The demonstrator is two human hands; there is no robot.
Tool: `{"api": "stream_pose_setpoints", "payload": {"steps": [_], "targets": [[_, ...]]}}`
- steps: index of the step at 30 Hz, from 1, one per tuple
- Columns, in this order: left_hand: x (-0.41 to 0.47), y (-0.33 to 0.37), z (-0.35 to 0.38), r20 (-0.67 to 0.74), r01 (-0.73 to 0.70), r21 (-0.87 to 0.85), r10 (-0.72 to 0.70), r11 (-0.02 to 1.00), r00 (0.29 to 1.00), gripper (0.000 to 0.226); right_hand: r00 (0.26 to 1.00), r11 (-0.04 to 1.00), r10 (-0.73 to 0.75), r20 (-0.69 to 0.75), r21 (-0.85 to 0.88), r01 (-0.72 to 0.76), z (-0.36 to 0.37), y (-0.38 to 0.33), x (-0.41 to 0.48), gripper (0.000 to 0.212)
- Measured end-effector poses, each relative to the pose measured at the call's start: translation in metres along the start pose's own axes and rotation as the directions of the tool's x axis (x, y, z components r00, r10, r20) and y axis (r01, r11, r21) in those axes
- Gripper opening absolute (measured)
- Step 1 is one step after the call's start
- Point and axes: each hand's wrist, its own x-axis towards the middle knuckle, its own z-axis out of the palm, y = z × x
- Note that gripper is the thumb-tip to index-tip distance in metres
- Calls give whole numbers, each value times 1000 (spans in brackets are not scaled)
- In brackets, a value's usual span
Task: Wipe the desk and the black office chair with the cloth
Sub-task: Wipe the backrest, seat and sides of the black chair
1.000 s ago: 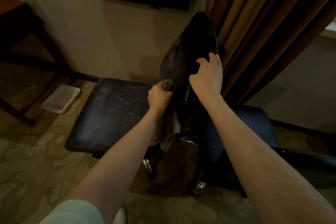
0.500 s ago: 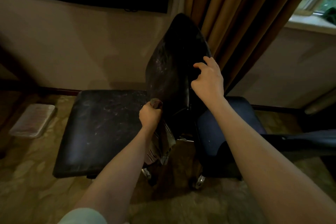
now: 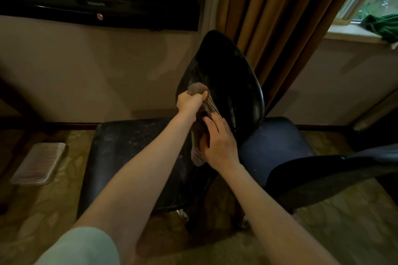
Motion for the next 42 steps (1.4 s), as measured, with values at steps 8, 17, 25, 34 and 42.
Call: {"api": "stream_pose_setpoints", "payload": {"steps": [8,17,25,34,42], "targets": [[5,36,16,37,159,-304,-156,939,987,43,996,869,88,33,-491,-60,1,-7,52,89],[38,32,35,95,5,-13,-4,1000,995,41,964,750,226,142,-657,-79,12,16,92,61],[72,3,14,159,-84,174,56,981,986,34,922,692,276,272,-722,6,44,0,92,55],[108,-48,-11,62,-29,338,9,941,998,37,837,722,269,477,-675,152,99,-6,79,61],[133,-98,-36,-44,111,449,-102,887,994,37,724,826,360,589,-562,47,142,-8,69,63]]}}
